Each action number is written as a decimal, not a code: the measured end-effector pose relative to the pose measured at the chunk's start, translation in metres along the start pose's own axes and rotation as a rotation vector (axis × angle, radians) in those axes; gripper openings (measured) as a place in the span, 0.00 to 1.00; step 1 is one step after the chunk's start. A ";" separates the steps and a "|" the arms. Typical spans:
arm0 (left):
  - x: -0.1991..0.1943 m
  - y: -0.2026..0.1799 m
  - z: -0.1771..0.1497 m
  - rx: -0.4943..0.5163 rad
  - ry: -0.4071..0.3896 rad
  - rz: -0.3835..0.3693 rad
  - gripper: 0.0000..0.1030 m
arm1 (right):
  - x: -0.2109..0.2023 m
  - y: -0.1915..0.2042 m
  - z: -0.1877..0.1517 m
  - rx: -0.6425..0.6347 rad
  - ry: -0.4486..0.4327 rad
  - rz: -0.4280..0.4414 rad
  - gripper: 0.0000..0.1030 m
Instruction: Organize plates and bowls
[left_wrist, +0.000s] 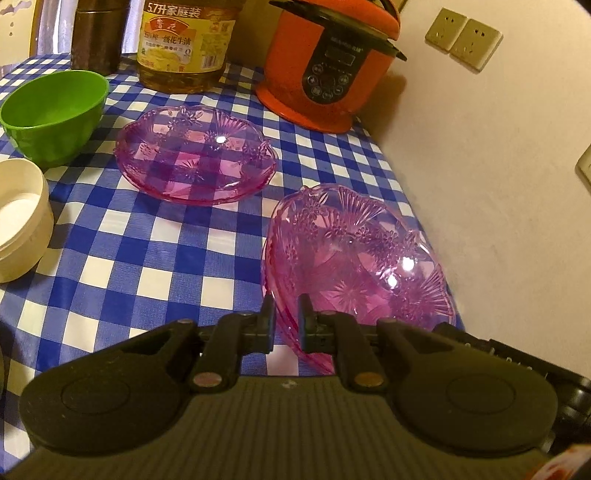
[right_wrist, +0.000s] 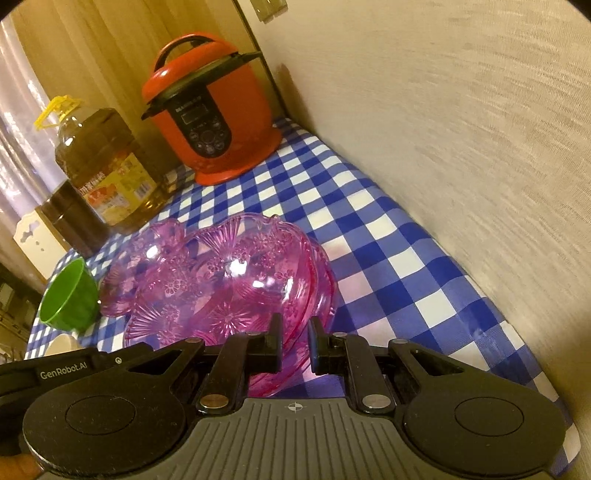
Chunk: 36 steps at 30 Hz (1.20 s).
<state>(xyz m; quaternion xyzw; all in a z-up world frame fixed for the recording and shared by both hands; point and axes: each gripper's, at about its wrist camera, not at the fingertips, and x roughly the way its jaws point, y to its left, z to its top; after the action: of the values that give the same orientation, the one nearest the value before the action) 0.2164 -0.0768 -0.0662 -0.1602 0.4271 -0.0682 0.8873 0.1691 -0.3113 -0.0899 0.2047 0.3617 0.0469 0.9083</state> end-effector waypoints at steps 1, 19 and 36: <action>0.001 -0.001 0.000 0.008 0.002 0.004 0.11 | 0.001 0.000 0.000 -0.005 -0.001 -0.004 0.13; 0.015 -0.016 -0.005 0.138 0.011 0.069 0.13 | 0.013 0.002 -0.002 -0.054 0.001 -0.058 0.13; 0.009 -0.006 -0.002 0.134 -0.008 0.096 0.30 | 0.011 -0.008 0.000 0.020 -0.010 -0.055 0.42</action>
<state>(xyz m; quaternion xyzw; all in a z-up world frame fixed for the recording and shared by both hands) 0.2205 -0.0850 -0.0725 -0.0802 0.4252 -0.0534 0.8999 0.1767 -0.3165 -0.0999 0.2042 0.3631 0.0173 0.9089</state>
